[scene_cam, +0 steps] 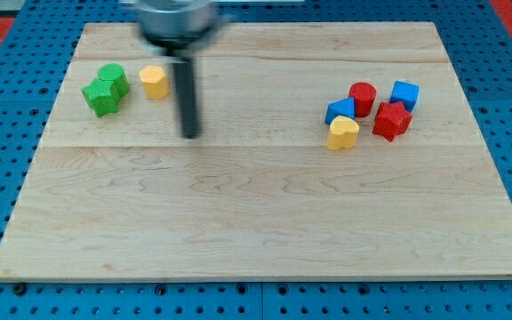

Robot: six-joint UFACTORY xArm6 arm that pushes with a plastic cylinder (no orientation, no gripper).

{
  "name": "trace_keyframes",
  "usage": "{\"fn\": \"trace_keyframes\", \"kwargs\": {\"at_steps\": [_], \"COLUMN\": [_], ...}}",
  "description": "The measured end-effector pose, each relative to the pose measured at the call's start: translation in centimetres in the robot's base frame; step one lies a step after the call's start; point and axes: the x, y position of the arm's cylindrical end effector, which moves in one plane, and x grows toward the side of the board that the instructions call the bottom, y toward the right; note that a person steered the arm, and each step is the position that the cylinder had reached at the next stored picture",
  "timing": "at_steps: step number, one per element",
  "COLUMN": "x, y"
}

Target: Push the green star to the right side of the board

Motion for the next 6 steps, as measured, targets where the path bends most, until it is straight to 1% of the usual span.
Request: {"fn": "trace_keyframes", "kwargs": {"at_steps": [1,2,3,4,5,6], "x": [-0.4,-3.0,-6.3,-6.7,-7.0,-7.2], "y": [-15.3,-14.0,-7.7,0.9,8.0,12.3]}}
